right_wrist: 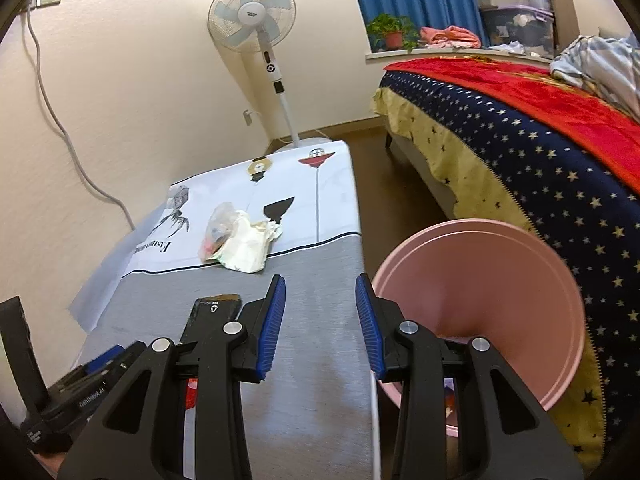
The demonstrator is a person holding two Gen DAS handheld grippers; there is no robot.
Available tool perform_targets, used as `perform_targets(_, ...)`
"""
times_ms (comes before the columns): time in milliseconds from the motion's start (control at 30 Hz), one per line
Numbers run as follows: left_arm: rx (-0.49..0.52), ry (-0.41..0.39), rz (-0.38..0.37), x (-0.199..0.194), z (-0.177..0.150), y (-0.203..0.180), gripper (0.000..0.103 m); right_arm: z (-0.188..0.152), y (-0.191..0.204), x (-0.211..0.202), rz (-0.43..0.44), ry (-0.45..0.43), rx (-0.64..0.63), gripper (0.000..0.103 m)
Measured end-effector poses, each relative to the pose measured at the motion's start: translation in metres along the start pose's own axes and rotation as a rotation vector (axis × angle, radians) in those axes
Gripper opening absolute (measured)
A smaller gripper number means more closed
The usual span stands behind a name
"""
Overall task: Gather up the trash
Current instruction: 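Move the left tool to the red plastic bag while the right tool approaches the black pouch, then grasp the red plastic bag with the left tool while the right tool grasps the black pouch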
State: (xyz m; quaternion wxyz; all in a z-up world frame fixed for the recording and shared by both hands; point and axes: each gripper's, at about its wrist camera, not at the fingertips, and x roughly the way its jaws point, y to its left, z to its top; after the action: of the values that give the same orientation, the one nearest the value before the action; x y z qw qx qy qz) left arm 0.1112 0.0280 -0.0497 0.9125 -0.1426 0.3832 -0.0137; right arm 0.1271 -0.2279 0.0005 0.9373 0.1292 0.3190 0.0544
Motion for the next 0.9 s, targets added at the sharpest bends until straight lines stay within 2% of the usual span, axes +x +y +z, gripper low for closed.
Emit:
perform_targets(167, 0.06, 0.071, -0.005, 0.016, -0.009, -0.015, 0.077, -0.002, 0.004, 0.008, 0.017, 0.018, -0.002, 0.037)
perform_targets(333, 0.122, 0.123, 0.028, 0.029, -0.015, -0.026, 0.078, -0.004, 0.006, 0.014, 0.027, 0.036, -0.005, 0.037)
perform_targets(500, 0.123, 0.093, 0.043, 0.025, -0.008, -0.022, 0.049, -0.006, 0.013, 0.023, 0.045, 0.057, -0.015, 0.037)
perform_targets(700, 0.056, 0.034, 0.068, 0.018, 0.006, -0.005, 0.036, -0.013, 0.034, 0.039, 0.078, 0.092, -0.049, 0.037)
perform_targets(900, -0.021, -0.054, 0.147, 0.008, 0.019, 0.015, 0.034, -0.021, 0.058, 0.06, 0.109, 0.134, -0.075, 0.037)
